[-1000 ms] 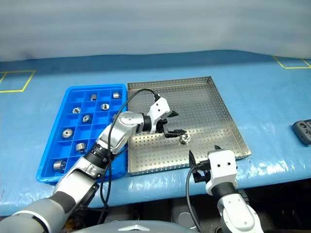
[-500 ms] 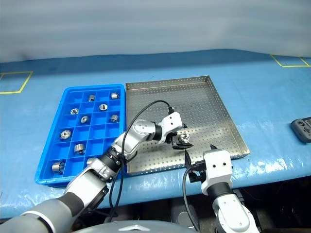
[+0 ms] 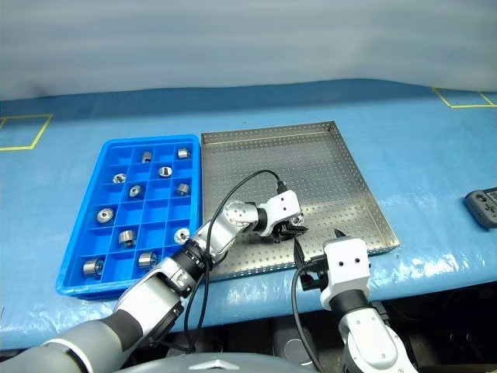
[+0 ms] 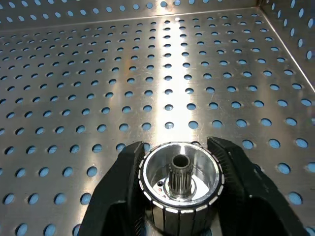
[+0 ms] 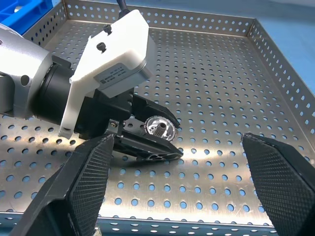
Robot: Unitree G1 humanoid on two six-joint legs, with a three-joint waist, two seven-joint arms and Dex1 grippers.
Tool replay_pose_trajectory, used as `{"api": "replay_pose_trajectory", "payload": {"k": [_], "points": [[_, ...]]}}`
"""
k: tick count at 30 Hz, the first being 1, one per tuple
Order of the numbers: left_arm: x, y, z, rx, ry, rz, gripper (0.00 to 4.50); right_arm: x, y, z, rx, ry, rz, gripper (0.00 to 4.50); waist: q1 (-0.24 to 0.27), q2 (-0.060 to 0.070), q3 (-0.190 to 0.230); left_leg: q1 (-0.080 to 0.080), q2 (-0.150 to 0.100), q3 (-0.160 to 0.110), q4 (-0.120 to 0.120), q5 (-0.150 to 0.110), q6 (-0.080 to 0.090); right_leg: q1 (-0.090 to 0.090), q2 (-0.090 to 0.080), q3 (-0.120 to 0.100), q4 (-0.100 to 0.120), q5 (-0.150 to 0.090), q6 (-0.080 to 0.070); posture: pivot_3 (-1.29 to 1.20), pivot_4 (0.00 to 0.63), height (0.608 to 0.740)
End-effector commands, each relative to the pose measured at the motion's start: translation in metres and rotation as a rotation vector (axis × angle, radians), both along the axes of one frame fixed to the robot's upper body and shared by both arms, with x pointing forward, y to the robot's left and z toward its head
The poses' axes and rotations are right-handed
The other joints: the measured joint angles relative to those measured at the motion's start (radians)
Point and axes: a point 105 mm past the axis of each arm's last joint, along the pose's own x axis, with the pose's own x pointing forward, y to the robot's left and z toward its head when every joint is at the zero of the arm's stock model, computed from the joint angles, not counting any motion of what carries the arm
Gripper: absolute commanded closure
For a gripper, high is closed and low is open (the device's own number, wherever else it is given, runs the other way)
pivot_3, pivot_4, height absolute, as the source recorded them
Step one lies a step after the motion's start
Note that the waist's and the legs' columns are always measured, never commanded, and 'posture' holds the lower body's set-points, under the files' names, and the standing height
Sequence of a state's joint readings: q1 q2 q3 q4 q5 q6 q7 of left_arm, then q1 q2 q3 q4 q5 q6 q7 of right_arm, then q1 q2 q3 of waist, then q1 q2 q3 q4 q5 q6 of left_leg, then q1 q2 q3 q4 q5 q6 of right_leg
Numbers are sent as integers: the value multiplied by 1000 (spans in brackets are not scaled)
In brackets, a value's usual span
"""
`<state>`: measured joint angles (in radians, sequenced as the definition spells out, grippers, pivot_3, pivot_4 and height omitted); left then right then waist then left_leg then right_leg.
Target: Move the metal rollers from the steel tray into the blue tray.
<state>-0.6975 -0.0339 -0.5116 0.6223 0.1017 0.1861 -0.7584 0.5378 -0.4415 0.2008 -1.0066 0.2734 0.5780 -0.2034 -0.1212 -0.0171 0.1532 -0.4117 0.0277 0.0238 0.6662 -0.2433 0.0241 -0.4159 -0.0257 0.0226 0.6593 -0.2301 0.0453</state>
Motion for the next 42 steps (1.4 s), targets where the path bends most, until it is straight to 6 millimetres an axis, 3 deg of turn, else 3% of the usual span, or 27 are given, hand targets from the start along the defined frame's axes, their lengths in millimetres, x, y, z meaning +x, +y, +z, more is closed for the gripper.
{"api": "replay_pose_trajectory", "payload": {"k": [1,3,8,11,16,22,27,42], "points": [[-1,-5,19,-57,-20,-17,2784,0,3,13,9,-46,19,118,1,0,0,0,0,0,0,0,0,0,0,0,0,0,0,-227,150,740],[2,-6,35,-121,-4,3,2784,1,4,14,7,-50,31,118,1,0,0,0,0,0,0,0,0,0,0,0,0,0,0,-213,150,740],[15,5,97,-363,12,121,2784,9,14,21,10,-72,98,118,6,0,0,0,2,0,0,0,0,0,0,0,0,1,2,-174,150,740],[21,26,122,-443,-28,207,2784,14,23,24,12,-73,151,118,11,0,0,0,1,0,0,0,0,0,0,0,0,2,4,-137,150,740],[31,75,143,-501,-133,385,2784,25,40,30,1,-75,243,118,29,0,0,1,1,0,0,0,0,0,1,1,1,3,4,-89,150,740],[28,130,143,-464,-249,563,2784,35,61,31,-1,-65,375,118,70,0,0,0,1,-1,0,0,0,0,0,0,0,3,4,21,150,740],[23,169,131,-420,-269,733,2784,41,73,31,-8,-58,460,118,112,0,0,0,1,-1,0,0,1,0,-1,-1,0,4,4,91,150,740],[6,221,85,-247,-187,1004,2784,44,84,29,10,-47,541,118,162,-1,0,0,1,-3,0,0,1,1,-1,-3,0,3,2,166,150,740]]}}
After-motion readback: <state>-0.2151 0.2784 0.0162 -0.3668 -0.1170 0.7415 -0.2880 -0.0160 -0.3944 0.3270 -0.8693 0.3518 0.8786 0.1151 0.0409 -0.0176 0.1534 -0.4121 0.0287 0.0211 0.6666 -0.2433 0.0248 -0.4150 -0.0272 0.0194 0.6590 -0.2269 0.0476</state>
